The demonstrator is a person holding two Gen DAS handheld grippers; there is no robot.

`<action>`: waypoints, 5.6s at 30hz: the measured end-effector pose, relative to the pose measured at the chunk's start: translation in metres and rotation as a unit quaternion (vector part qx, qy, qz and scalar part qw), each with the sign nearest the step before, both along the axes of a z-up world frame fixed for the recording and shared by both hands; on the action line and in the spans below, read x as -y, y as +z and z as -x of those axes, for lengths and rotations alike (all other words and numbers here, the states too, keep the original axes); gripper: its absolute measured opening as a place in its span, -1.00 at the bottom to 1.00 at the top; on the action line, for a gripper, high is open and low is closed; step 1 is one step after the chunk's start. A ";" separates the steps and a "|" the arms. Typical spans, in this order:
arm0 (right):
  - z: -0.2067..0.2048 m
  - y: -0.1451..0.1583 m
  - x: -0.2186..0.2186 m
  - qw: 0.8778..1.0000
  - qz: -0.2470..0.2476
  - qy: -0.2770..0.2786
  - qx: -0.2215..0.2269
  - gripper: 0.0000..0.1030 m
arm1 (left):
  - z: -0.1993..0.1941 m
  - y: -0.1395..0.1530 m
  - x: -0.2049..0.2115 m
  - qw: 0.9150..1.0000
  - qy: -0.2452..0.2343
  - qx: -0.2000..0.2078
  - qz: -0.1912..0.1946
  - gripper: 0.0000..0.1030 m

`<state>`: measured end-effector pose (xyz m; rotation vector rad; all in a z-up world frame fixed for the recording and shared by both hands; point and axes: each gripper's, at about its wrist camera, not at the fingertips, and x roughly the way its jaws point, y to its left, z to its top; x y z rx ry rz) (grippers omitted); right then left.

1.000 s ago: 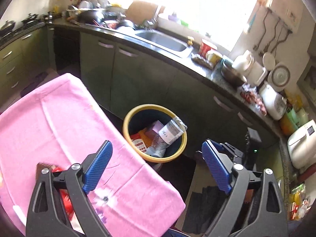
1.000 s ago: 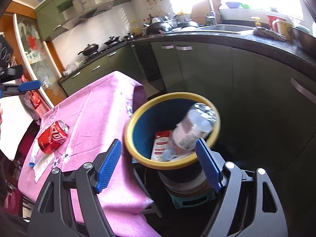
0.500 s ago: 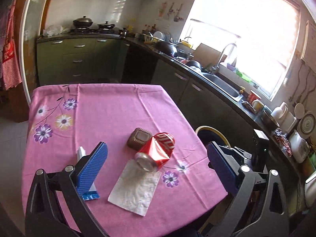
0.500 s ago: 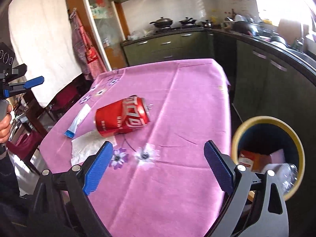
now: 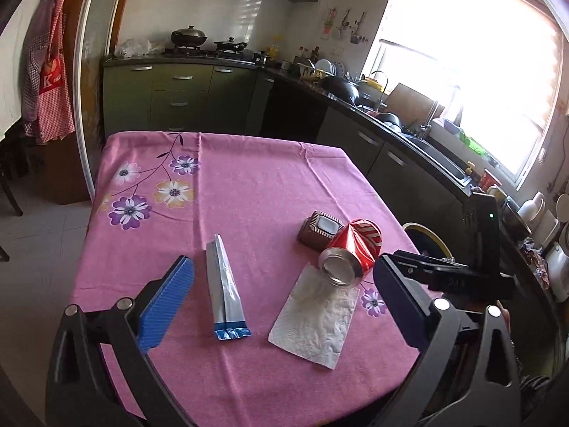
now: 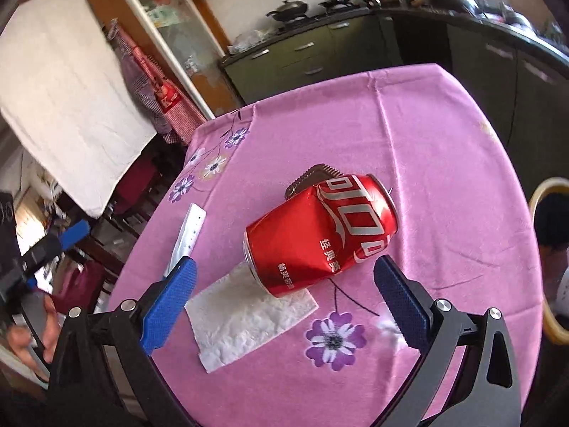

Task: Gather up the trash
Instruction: 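Grasp the red Coca-Cola can with the right gripper, then carry the can over the yellow bin and open the right gripper, then grasp the silver-and-blue foil strip with the left gripper, then carry the foil strip over the yellow bin and open the left gripper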

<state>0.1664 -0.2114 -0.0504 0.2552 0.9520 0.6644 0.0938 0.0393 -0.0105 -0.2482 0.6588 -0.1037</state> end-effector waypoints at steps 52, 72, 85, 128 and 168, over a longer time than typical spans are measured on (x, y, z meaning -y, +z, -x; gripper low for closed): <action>-0.011 -0.017 -0.010 0.920 0.377 -0.018 -0.102 0.37 | -0.052 -0.027 -0.012 0.983 -0.182 0.009 0.016 0.87; -0.030 0.057 0.192 0.962 0.247 -0.108 0.033 0.37 | -0.080 -0.001 0.099 0.994 -0.104 0.038 -0.013 0.87; -0.106 -0.036 0.249 0.975 0.200 -0.093 -0.026 0.37 | -0.081 -0.002 0.123 0.998 0.013 0.002 -0.059 0.87; 0.085 0.047 0.110 0.991 0.076 -0.082 0.079 0.73 | -0.089 -0.100 -0.004 0.969 0.107 -0.194 -0.106 0.24; 0.064 0.036 0.123 0.994 0.041 -0.078 0.059 0.73 | -0.069 -0.094 0.012 0.974 0.088 -0.179 -0.110 -0.51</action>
